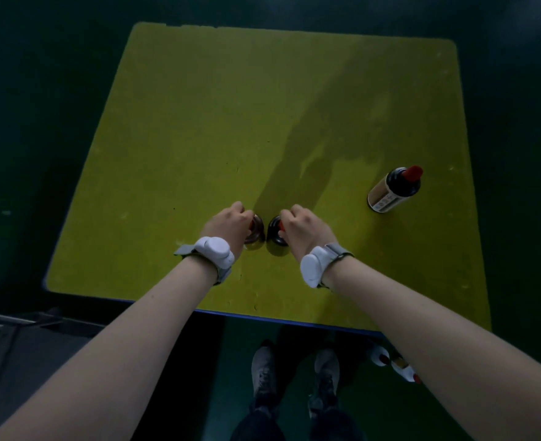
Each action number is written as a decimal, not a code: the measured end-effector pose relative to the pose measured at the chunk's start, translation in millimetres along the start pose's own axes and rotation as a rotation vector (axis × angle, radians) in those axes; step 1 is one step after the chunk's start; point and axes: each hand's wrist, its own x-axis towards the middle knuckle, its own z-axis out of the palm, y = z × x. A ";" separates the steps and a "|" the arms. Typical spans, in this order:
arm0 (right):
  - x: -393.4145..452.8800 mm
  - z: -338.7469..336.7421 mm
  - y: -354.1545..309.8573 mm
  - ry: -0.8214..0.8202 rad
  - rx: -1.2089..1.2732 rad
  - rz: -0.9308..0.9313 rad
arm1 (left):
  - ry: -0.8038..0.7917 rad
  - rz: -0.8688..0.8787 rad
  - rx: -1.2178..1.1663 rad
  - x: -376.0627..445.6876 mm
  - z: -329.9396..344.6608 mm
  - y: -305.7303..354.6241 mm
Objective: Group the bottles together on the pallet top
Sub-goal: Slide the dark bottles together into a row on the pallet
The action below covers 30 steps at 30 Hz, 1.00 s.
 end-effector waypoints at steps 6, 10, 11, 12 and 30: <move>-0.8 5.6 -13.1 -0.012 0.009 0.024 | -0.007 0.007 -0.028 5.2 11.1 -2.2; -5.0 4.1 -16.5 -0.033 0.009 0.029 | -0.048 0.019 0.003 7.5 8.5 -4.3; -5.6 4.4 -15.9 -0.044 0.013 0.027 | -0.062 0.019 0.013 8.2 9.6 -4.8; -6.1 3.6 -14.2 -0.051 0.021 0.025 | -0.077 0.021 0.017 8.8 9.7 -4.4; -0.6 -67.1 106.1 0.034 -0.281 0.181 | -0.279 0.038 -0.021 68.3 -47.4 53.6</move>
